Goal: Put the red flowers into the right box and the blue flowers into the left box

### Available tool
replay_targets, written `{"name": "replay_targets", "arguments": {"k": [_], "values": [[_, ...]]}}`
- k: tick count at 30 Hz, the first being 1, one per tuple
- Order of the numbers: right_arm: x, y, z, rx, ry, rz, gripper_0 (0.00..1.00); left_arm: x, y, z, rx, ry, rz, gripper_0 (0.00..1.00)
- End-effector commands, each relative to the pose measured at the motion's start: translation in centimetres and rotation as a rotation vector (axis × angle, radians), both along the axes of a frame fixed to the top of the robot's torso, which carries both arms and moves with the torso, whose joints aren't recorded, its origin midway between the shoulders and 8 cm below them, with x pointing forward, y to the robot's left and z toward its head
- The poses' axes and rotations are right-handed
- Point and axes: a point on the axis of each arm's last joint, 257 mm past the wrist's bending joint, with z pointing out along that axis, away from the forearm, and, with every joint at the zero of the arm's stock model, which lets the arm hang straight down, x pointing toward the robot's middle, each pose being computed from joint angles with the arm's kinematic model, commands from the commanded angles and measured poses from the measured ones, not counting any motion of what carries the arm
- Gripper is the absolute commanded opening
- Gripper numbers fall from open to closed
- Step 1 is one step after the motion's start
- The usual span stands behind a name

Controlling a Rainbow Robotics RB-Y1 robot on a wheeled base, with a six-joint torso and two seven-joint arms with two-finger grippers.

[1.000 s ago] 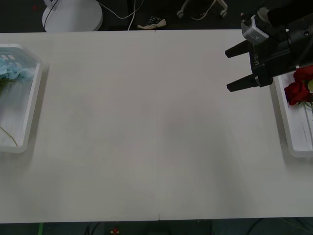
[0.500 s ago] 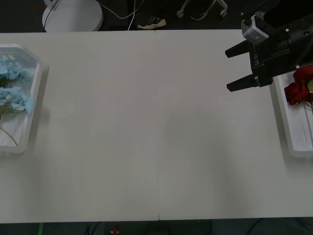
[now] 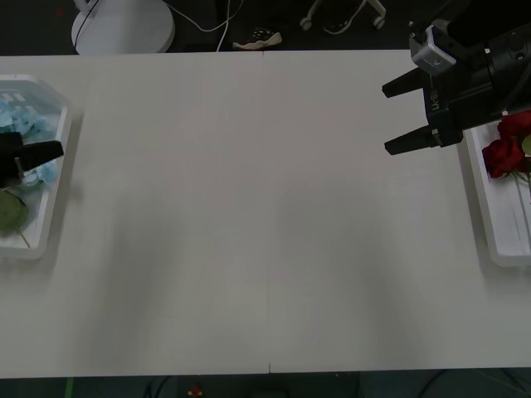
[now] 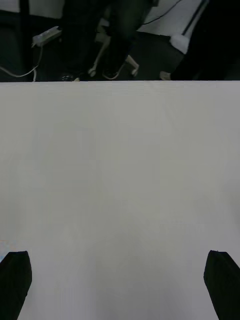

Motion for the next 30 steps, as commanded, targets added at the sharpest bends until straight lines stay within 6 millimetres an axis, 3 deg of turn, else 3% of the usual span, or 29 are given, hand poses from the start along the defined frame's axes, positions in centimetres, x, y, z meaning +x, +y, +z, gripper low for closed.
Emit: {"name": "replay_targets", "arguments": {"k": [1, 7, 14, 23, 30], "values": [[-0.2, 0.9, 0.2, 0.027, 0.011, 0.004, 1.0, -0.9, -4.5, 0.0, 0.099, -0.052, -0.172, 1.0], [-0.2, 0.9, 0.2, 0.027, 0.011, 0.004, 1.0, -2.3, -9.5, 0.4, 0.162, -0.127, -0.386, 1.0], [-0.2, 0.9, 0.2, 0.027, 0.011, 0.004, 1.0, -3.5, -12.0, 2.5, 0.155, -0.18, -0.518, 1.0], [-0.2, 0.9, 0.2, 0.027, 0.011, 0.004, 1.0, -1.0, -18.0, 4.1, 0.154, -0.257, -0.652, 1.0], [-0.2, 0.9, 0.2, 0.027, 0.011, 0.004, 1.0, -0.3, -18.9, 3.8, 0.164, -0.282, -0.684, 1.0]]}}
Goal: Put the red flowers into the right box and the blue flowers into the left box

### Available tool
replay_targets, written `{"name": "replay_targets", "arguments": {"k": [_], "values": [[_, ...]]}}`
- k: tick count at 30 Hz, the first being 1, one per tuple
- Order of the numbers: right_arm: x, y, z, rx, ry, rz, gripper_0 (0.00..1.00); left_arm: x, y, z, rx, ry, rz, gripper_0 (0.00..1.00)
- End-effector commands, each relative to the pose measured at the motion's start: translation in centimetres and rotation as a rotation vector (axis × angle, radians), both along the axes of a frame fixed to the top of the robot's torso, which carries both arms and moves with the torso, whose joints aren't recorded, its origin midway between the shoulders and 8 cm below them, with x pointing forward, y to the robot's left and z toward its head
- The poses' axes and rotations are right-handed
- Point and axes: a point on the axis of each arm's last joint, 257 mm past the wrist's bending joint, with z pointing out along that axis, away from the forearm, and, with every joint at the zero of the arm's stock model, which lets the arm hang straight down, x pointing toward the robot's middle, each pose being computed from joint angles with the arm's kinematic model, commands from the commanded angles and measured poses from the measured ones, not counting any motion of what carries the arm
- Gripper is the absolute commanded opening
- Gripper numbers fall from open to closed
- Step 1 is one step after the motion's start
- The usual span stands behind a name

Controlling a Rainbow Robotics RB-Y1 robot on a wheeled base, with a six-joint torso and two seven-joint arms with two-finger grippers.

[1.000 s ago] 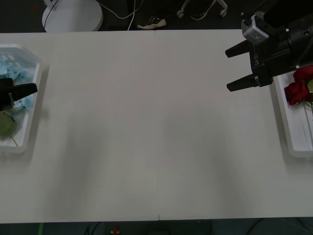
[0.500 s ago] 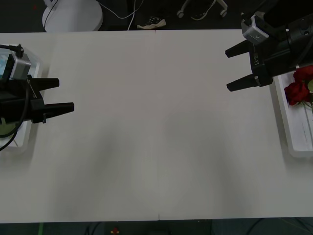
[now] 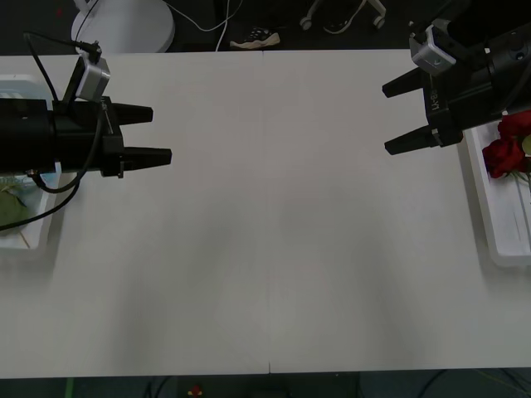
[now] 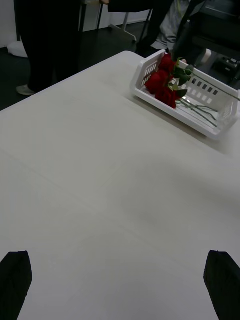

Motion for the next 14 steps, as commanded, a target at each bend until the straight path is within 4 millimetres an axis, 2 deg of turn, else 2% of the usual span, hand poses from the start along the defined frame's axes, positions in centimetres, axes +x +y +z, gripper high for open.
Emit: {"name": "replay_targets", "arguments": {"k": [1, 8, 14], "values": [[-0.2, 0.9, 0.2, 0.027, 0.011, 0.005, 1.0, -0.2, -1.2, 2.0, 0.011, -0.114, -0.07, 1.0], [-0.2, 0.9, 0.2, 0.027, 0.011, 0.005, 1.0, -1.7, -1.7, 1.9, 0.015, -0.113, -0.132, 1.0], [-0.2, 0.9, 0.2, 0.027, 0.011, 0.005, 1.0, -1.7, -1.6, 1.7, 0.029, -0.128, -0.139, 1.0]]}}
